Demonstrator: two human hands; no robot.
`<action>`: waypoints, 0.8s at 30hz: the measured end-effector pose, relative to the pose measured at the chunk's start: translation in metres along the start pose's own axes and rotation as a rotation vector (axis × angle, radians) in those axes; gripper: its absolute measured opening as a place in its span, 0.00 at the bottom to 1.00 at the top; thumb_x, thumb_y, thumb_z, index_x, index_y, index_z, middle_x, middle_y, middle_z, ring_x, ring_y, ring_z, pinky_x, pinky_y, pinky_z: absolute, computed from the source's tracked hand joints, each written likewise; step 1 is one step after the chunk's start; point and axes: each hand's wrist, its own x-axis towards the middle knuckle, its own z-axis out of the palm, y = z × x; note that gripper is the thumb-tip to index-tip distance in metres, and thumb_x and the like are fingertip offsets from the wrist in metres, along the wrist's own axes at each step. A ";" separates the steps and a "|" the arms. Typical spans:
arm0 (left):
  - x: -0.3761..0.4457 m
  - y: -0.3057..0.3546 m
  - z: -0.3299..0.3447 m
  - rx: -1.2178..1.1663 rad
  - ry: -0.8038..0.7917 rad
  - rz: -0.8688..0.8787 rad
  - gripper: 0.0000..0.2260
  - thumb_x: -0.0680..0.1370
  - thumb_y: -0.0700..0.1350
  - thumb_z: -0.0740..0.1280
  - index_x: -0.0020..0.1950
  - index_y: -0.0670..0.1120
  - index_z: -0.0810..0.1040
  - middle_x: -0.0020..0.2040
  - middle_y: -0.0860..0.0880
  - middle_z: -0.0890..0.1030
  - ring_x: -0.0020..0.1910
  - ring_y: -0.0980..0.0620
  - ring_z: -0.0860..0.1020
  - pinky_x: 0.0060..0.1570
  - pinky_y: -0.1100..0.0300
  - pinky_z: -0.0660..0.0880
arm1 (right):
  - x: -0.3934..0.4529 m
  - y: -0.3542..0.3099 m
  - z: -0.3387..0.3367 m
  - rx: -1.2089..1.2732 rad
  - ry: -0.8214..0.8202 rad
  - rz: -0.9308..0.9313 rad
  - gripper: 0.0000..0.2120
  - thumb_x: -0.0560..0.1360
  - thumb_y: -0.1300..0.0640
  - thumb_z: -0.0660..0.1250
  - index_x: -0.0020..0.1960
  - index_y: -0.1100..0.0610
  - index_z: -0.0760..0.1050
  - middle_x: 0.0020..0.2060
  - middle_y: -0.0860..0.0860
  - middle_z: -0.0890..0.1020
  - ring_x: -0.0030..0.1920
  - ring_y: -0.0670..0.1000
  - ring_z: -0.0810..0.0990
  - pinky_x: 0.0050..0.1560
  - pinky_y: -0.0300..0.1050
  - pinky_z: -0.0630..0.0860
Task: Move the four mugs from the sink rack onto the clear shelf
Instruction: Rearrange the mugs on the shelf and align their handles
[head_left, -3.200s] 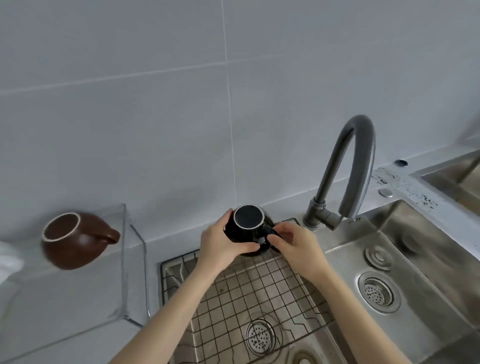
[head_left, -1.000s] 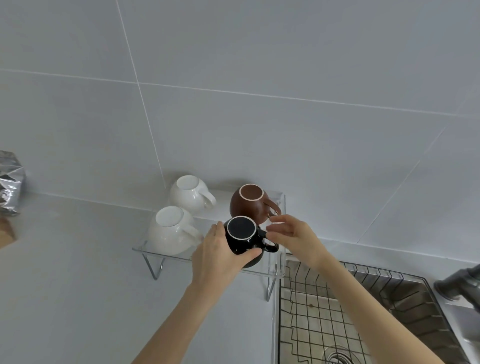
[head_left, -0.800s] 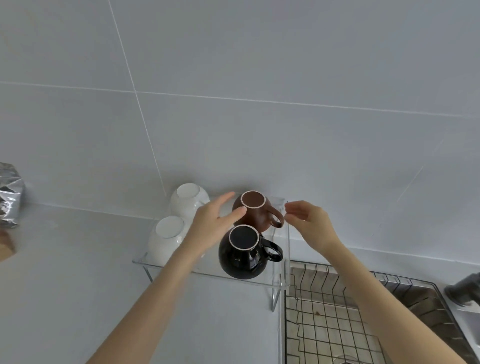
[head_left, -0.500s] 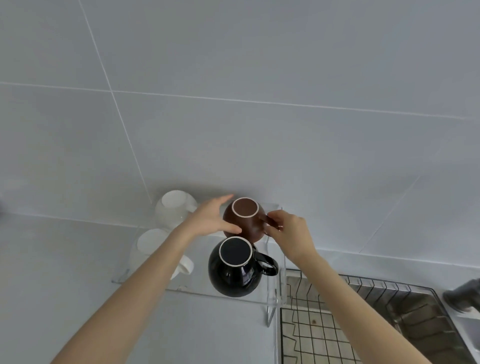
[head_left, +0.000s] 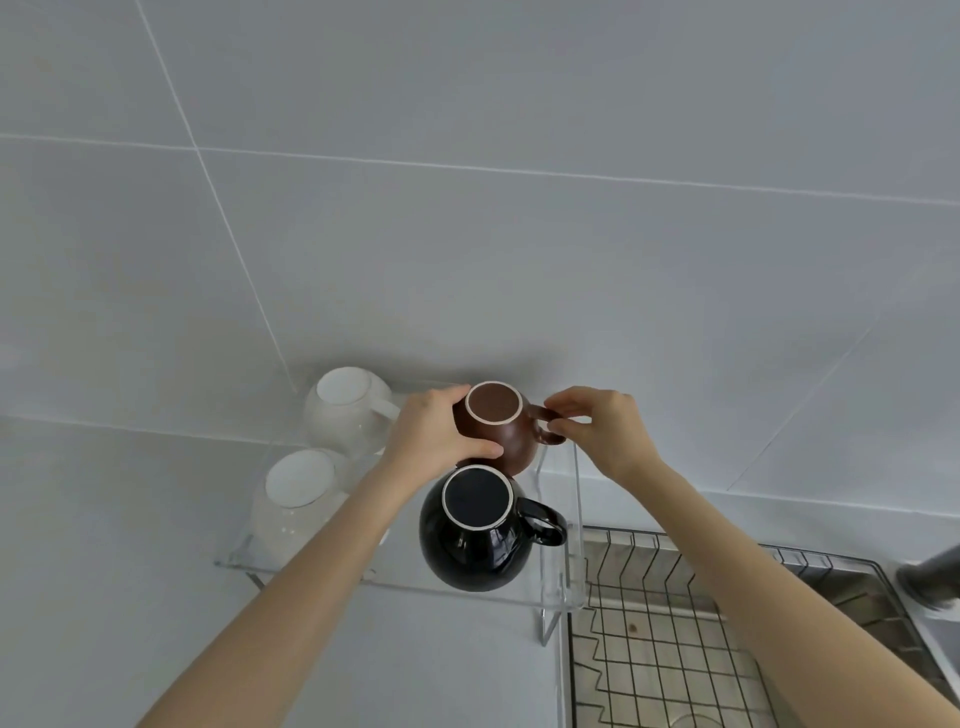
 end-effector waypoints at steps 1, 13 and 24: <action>-0.001 0.000 -0.001 0.006 0.011 -0.007 0.27 0.58 0.45 0.78 0.56 0.51 0.79 0.51 0.48 0.84 0.51 0.49 0.80 0.54 0.57 0.75 | 0.001 0.000 0.001 0.004 -0.012 0.005 0.09 0.68 0.69 0.68 0.47 0.63 0.80 0.40 0.54 0.82 0.42 0.48 0.79 0.37 0.17 0.67; 0.001 -0.005 -0.003 -0.006 -0.013 -0.010 0.28 0.59 0.44 0.78 0.58 0.49 0.78 0.53 0.47 0.84 0.53 0.49 0.80 0.56 0.56 0.75 | -0.003 0.003 0.006 0.063 0.019 0.000 0.07 0.68 0.70 0.68 0.45 0.65 0.80 0.38 0.54 0.82 0.33 0.33 0.79 0.35 0.18 0.68; -0.028 -0.018 -0.045 -0.048 0.021 0.002 0.25 0.69 0.48 0.72 0.64 0.46 0.73 0.63 0.45 0.78 0.60 0.48 0.76 0.64 0.55 0.70 | -0.025 -0.059 0.027 -0.044 -0.041 -0.148 0.13 0.72 0.61 0.65 0.57 0.58 0.76 0.52 0.56 0.83 0.51 0.51 0.80 0.60 0.45 0.74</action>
